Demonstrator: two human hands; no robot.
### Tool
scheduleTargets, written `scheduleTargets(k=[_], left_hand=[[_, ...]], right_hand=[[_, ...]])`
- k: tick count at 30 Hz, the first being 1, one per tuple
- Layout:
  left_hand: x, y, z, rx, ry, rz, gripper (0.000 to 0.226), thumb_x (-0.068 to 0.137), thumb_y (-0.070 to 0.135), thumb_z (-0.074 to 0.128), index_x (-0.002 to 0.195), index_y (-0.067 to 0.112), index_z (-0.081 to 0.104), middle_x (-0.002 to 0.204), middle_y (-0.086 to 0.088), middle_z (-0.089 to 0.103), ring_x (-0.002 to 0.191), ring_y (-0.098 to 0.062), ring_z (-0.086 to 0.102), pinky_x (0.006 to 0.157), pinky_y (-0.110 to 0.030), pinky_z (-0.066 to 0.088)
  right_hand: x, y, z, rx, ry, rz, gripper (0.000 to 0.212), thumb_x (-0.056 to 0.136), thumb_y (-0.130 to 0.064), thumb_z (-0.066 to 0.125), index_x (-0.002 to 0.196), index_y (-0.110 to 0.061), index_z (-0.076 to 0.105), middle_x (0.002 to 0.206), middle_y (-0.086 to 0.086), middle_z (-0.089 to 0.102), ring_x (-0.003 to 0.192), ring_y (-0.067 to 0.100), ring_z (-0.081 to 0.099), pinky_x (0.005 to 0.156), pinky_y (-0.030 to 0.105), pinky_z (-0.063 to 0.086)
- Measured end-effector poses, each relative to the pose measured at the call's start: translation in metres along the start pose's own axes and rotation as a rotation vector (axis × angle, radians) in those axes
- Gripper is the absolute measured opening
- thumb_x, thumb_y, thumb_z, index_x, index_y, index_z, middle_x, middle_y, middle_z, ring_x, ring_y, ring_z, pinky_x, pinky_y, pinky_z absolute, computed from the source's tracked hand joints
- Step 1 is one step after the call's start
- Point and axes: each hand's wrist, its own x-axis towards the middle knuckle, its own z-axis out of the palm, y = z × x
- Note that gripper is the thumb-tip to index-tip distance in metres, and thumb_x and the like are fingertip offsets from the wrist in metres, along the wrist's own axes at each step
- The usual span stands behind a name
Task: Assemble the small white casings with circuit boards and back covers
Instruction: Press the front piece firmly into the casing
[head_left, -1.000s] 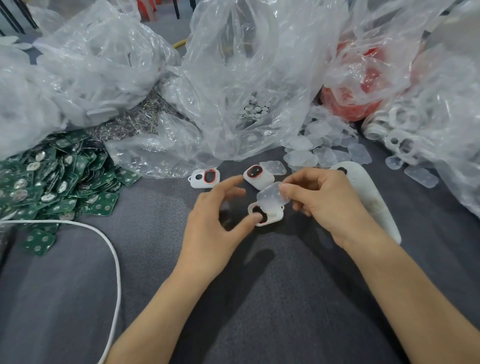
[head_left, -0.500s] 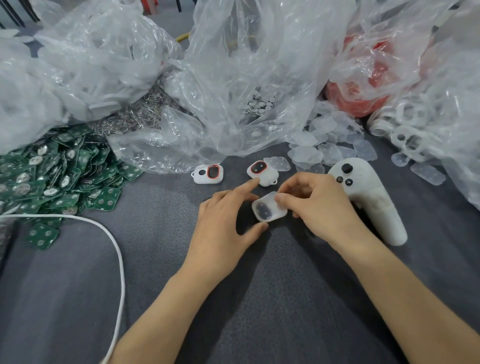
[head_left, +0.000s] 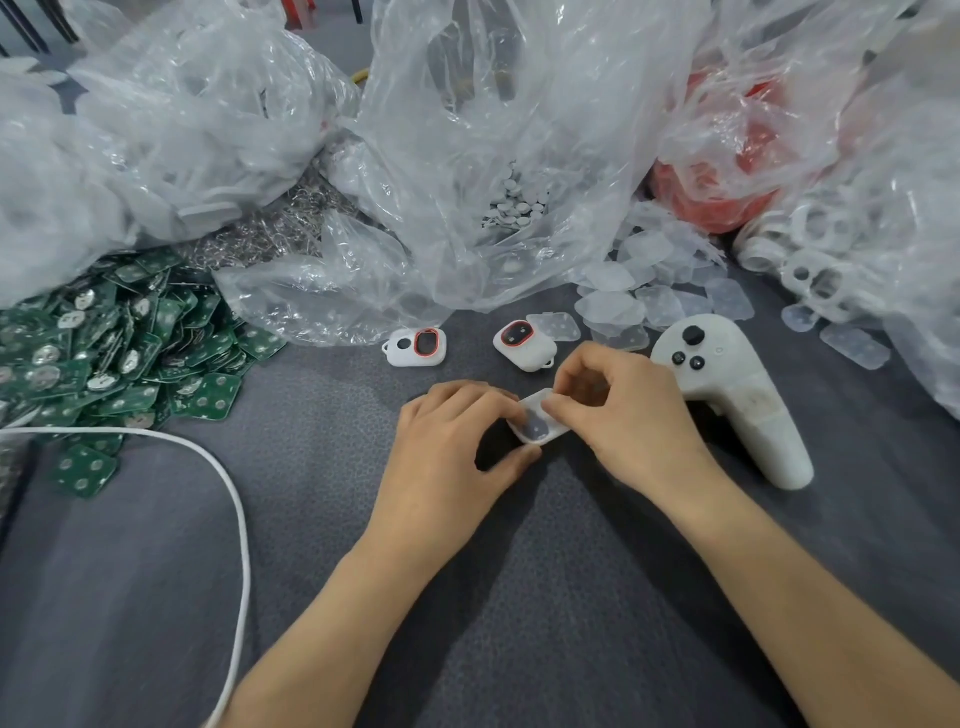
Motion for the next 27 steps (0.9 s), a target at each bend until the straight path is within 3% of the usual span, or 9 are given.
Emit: scheduleTargets(k=[5, 10, 14, 19, 23, 25, 27], left_hand=[[0.0, 0.002, 0.0, 0.032, 0.003, 0.005, 0.02, 0.076, 0.027, 0.079, 0.091, 0.022, 0.068, 0.105, 0.013, 0.066, 0.107, -0.015, 0.057, 0.092, -0.045, 0.043], [0.001, 0.002, -0.001, 0.038, -0.001, 0.004, 0.019, 0.076, 0.026, 0.079, 0.091, 0.022, 0.068, 0.105, 0.014, 0.066, 0.107, -0.015, 0.057, 0.092, -0.045, 0.043], [0.0, 0.003, 0.0, 0.041, 0.007, 0.01, 0.017, 0.075, 0.025, 0.08, 0.088, 0.023, 0.068, 0.105, 0.014, 0.065, 0.107, -0.014, 0.056, 0.091, -0.041, 0.042], [0.0, 0.002, 0.001, 0.056, 0.017, 0.029, 0.022, 0.077, 0.026, 0.078, 0.097, 0.025, 0.069, 0.105, 0.012, 0.065, 0.106, -0.015, 0.056, 0.09, -0.037, 0.041], [-0.001, 0.004, 0.002, 0.068, 0.033, 0.029, 0.039, 0.082, 0.021, 0.073, 0.12, 0.028, 0.066, 0.104, 0.006, 0.064, 0.106, -0.018, 0.057, 0.09, -0.039, 0.043], [-0.001, 0.006, 0.0, 0.103, 0.04, 0.039, 0.038, 0.083, 0.02, 0.071, 0.12, 0.028, 0.066, 0.108, 0.004, 0.062, 0.108, -0.019, 0.055, 0.09, -0.04, 0.045], [-0.002, 0.007, 0.001, 0.101, 0.066, 0.058, 0.033, 0.081, 0.019, 0.07, 0.114, 0.023, 0.069, 0.116, 0.0, 0.061, 0.113, -0.023, 0.053, 0.093, -0.041, 0.044]], right_hand=[[0.003, 0.003, -0.003, 0.007, 0.0, 0.017, 0.015, 0.077, -0.017, 0.074, 0.078, -0.023, 0.061, 0.068, -0.006, 0.056, 0.06, 0.004, 0.051, 0.056, 0.011, 0.04], [0.005, 0.005, -0.007, 0.022, -0.073, 0.035, 0.016, 0.08, -0.014, 0.071, 0.079, -0.027, 0.061, 0.067, -0.002, 0.062, 0.059, 0.01, 0.058, 0.062, 0.024, 0.05], [0.007, 0.007, -0.005, 0.004, -0.068, 0.032, 0.019, 0.08, -0.013, 0.071, 0.075, -0.028, 0.061, 0.066, -0.004, 0.061, 0.053, 0.004, 0.054, 0.055, 0.013, 0.044], [0.006, 0.007, -0.004, -0.038, -0.074, -0.001, 0.021, 0.081, -0.016, 0.071, 0.073, -0.031, 0.059, 0.067, -0.008, 0.059, 0.055, 0.001, 0.053, 0.055, 0.011, 0.04], [0.003, 0.002, -0.01, -0.022, 0.137, -0.075, 0.008, 0.083, -0.022, 0.07, 0.08, -0.026, 0.064, 0.079, -0.01, 0.062, 0.07, -0.002, 0.055, 0.064, 0.007, 0.037], [0.002, -0.014, -0.012, 0.016, 0.235, -0.149, 0.008, 0.083, -0.02, 0.068, 0.079, -0.025, 0.064, 0.077, -0.01, 0.062, 0.07, -0.002, 0.055, 0.062, 0.004, 0.037], [0.005, -0.039, -0.007, 0.072, 0.198, -0.233, 0.009, 0.083, -0.019, 0.068, 0.079, -0.025, 0.063, 0.073, -0.012, 0.061, 0.069, -0.002, 0.056, 0.062, 0.005, 0.039]])
